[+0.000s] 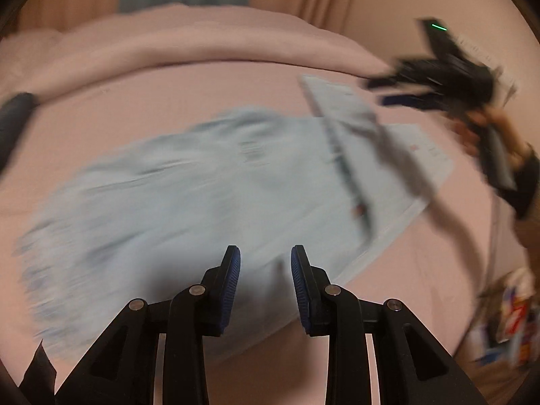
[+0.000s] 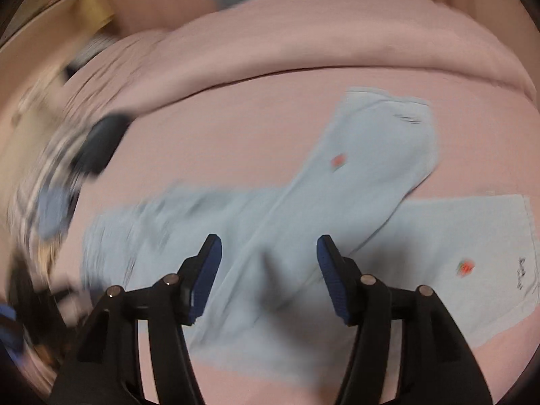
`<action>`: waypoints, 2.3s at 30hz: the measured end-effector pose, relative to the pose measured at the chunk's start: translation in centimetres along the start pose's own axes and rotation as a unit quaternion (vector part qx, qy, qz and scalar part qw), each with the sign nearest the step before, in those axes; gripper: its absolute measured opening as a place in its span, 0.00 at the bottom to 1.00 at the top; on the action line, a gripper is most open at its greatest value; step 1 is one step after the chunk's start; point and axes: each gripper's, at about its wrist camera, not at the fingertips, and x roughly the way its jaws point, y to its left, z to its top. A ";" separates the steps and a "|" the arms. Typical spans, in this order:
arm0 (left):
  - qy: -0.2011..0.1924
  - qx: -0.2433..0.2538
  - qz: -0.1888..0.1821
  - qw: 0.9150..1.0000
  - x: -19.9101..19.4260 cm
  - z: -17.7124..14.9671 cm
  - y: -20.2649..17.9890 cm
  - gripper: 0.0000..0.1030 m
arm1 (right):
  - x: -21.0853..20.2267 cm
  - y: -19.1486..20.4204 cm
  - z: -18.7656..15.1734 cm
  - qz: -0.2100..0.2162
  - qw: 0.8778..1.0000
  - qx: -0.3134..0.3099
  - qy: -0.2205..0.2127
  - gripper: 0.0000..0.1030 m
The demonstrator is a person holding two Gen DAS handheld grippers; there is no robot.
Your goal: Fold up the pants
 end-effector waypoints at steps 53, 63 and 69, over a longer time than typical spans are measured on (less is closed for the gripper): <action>0.033 0.319 0.063 0.945 9.4 0.2 -19.2 0.03 | -9.6 -19.2 -17.4 0.051 0.907 0.376 -0.182 0.06; 0.037 0.319 0.074 0.944 9.7 0.7 -18.6 0.13 | -9.1 -21.2 -18.6 0.061 0.902 0.396 -0.164 0.05; -0.004 0.247 0.016 0.969 3.6 1.2 -16.3 0.60 | -13.7 -20.6 -18.7 -0.002 0.909 0.372 -0.189 0.45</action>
